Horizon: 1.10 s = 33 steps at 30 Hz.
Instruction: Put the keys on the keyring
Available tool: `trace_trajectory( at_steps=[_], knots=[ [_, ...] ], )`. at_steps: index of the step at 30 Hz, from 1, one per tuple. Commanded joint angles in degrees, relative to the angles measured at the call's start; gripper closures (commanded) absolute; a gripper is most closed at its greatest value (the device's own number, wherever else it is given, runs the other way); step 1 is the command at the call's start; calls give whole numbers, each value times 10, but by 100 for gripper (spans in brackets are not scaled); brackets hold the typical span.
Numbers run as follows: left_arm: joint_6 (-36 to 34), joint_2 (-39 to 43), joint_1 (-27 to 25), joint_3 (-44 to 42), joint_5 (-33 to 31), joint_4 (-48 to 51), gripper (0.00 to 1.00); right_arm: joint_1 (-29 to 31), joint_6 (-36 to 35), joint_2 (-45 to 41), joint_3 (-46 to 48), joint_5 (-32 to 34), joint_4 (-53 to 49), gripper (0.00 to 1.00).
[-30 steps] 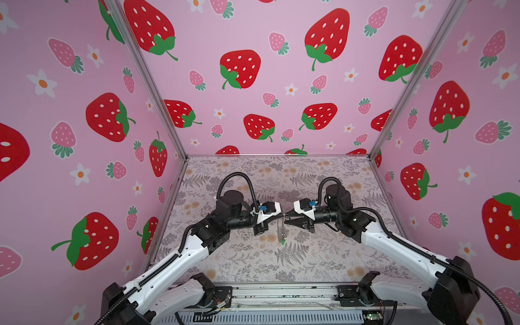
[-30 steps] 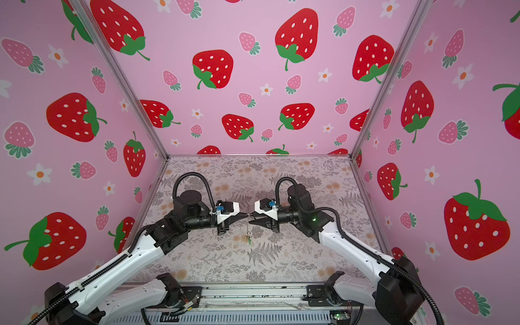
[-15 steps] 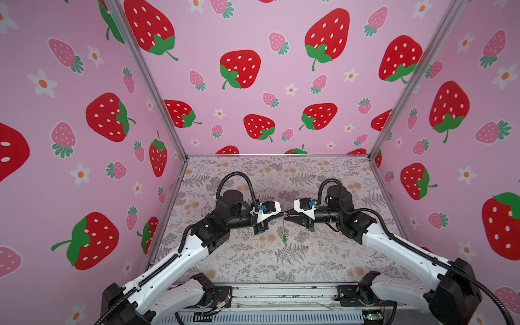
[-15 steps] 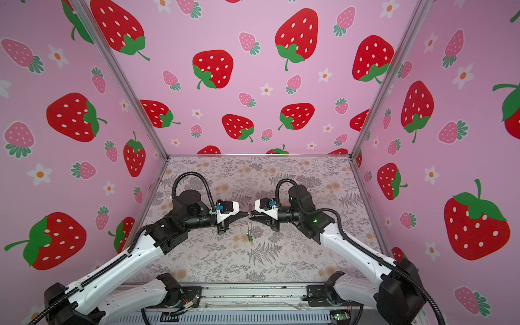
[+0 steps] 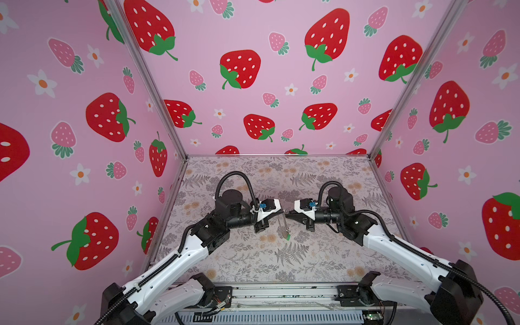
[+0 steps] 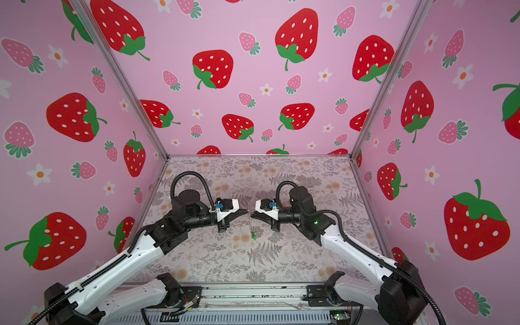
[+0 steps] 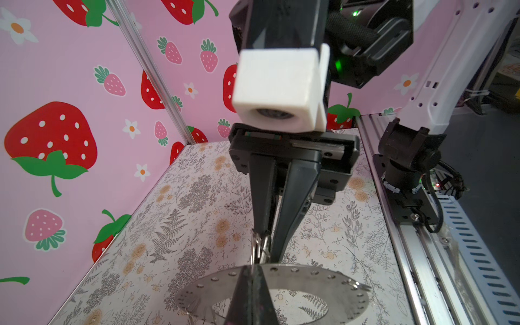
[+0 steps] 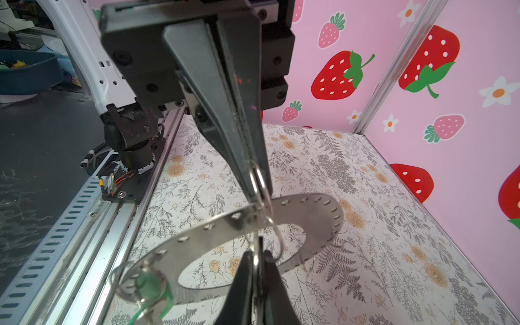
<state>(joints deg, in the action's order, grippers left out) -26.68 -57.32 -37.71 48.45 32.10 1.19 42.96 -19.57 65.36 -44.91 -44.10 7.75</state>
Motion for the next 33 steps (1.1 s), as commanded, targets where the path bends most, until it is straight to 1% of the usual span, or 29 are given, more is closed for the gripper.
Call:
trace_trajectory(
  at_steps=[1,4,17,20,23,24,28,33],
  knots=[
    [17,13,3,13,-10,-55,100,0,-6,-11,10,4,14,92],
    [31,14,3,6,-10,-82,100,0,-2,-11,12,2,25,93],
    [89,13,1,-26,14,-171,100,1,4,16,4,-26,36,93],
    [96,13,1,-32,16,-182,100,1,0,16,2,-24,35,90],
    [95,16,1,-39,18,-180,100,0,-9,-7,0,29,21,84],
    [94,17,1,-41,19,-180,100,0,-20,-23,4,49,14,80],
    [86,19,1,-43,28,-166,100,0,-63,-97,14,102,-31,70],
    [92,16,2,-52,42,-174,100,-1,-106,-170,-2,134,-121,69]
  ],
)
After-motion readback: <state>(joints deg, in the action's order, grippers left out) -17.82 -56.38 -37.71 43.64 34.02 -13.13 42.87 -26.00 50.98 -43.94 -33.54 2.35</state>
